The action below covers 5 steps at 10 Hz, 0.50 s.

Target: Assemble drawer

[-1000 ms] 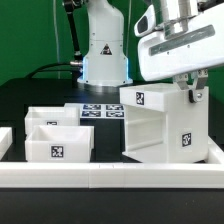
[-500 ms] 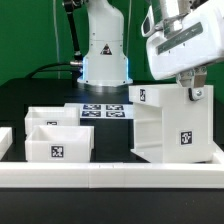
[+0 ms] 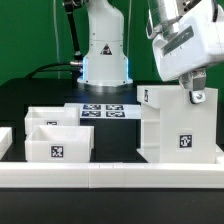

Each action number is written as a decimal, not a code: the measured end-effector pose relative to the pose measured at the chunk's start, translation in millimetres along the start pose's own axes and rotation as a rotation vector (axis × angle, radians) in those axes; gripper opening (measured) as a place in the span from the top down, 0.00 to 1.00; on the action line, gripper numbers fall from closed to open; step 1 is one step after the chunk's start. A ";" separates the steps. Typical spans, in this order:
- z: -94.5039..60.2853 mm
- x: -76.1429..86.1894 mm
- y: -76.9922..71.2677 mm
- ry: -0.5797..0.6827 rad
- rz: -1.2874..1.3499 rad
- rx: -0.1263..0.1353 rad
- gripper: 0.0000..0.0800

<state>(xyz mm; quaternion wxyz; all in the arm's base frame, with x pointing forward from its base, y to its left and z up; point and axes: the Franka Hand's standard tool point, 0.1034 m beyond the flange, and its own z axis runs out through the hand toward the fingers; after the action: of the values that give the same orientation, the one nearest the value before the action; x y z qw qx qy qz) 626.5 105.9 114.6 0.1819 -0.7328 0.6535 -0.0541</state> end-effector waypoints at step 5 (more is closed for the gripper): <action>9.8 0.2 -6.5 -0.013 0.026 -0.027 0.93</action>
Offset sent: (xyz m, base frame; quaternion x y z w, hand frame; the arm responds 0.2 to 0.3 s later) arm 0.0198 0.0033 -0.0155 -0.0230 0.0299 -0.0028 0.9993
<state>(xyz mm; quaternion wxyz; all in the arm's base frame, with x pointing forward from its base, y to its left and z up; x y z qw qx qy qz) 635.7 108.1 107.7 0.1766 -0.7270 0.6624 -0.0381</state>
